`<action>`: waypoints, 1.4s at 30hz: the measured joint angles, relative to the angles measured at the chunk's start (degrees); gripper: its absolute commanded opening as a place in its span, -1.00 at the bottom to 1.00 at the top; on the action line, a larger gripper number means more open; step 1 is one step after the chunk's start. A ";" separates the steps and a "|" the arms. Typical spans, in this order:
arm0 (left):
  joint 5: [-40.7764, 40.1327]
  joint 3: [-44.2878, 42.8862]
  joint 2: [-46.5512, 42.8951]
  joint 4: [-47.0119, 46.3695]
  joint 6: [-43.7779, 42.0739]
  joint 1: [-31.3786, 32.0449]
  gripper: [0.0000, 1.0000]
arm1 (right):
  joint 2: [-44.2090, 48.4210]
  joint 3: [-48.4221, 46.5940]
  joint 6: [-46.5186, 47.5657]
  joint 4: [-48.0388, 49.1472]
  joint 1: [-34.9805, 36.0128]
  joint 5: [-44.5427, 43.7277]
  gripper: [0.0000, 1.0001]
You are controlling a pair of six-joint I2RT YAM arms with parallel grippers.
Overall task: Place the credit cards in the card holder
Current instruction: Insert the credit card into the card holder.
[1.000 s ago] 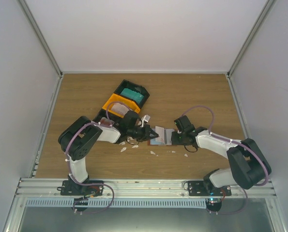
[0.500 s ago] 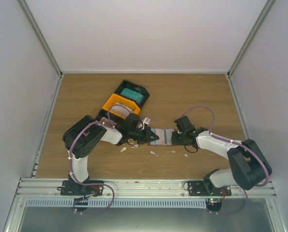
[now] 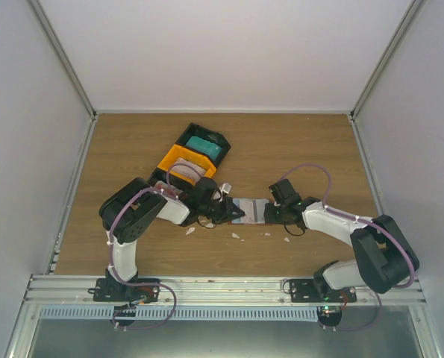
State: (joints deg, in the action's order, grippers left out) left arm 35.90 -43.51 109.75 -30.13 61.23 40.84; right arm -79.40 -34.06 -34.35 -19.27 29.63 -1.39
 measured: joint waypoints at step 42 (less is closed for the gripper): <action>0.87 -1.49 4.59 -6.54 3.21 0.96 -1.00 | 0.55 0.63 0.00 0.76 0.00 0.24 -0.09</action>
State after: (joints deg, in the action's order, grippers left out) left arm 36.77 -44.99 114.34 -36.67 64.45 41.80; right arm -78.85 -33.43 -34.35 -18.50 29.63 -1.15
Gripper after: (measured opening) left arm 0.008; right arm 0.454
